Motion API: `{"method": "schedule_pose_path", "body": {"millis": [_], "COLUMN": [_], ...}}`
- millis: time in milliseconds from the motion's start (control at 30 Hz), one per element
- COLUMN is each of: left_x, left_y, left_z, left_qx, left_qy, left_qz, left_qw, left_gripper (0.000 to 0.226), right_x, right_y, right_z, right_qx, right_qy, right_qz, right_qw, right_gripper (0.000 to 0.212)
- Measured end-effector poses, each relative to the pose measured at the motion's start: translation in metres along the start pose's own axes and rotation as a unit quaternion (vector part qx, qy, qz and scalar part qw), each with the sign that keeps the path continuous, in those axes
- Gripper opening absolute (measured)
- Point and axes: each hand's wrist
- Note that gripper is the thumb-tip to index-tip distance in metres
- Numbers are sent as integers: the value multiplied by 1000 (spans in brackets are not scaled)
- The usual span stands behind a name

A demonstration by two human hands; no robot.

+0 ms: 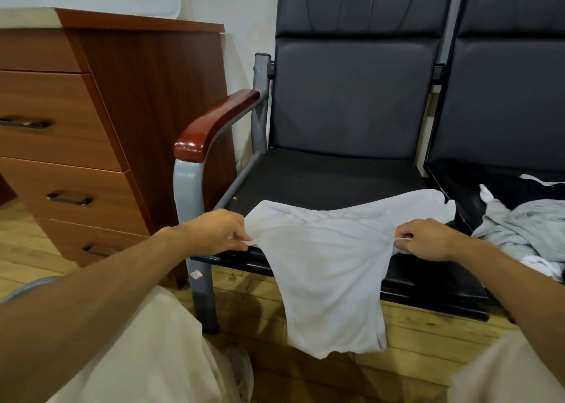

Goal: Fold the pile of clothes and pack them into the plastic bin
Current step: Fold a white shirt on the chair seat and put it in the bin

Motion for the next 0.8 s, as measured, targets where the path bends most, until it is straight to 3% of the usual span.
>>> {"method": "schedule_pose_path", "body": {"millis": [100,233,367,533,600,800], "left_x": [1,-4,-10,-14,-16,-17], "left_y": [-1,-4,-6,-11,-17,-21], "left_z": [3,11,12,17,25,52], "left_qx": [11,-16,-36,-77,-88,-108], "left_qy": [38,36,-32,-140,-159,-74], "left_qz": [65,39,-45,-181,-217,-193], "left_qw": [997,998,998,970,959,972], "left_gripper": [40,36,24,19,19,12], "right_x": [0,1,-4,-15,-18,-20], "right_y": [-2,-7,-8,-13,-13,-10], "right_z": [-2,-2,-1,6,6,16], "right_qx": [-15,-28,0,106,127,157], "right_qy": [-3,-10,-41,-198,-221,-211], "right_qz": [0,26,39,121,129,117], "right_qw": [1000,999,998,967,958,958], "right_gripper": [18,12,14,20,22,15]}}
Point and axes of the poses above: each hand's wrist, its own z-axis towards the middle knuckle, its own x-axis out of the palm, y = z × x, and after that the axes turned 2 degrees about z, right-handed
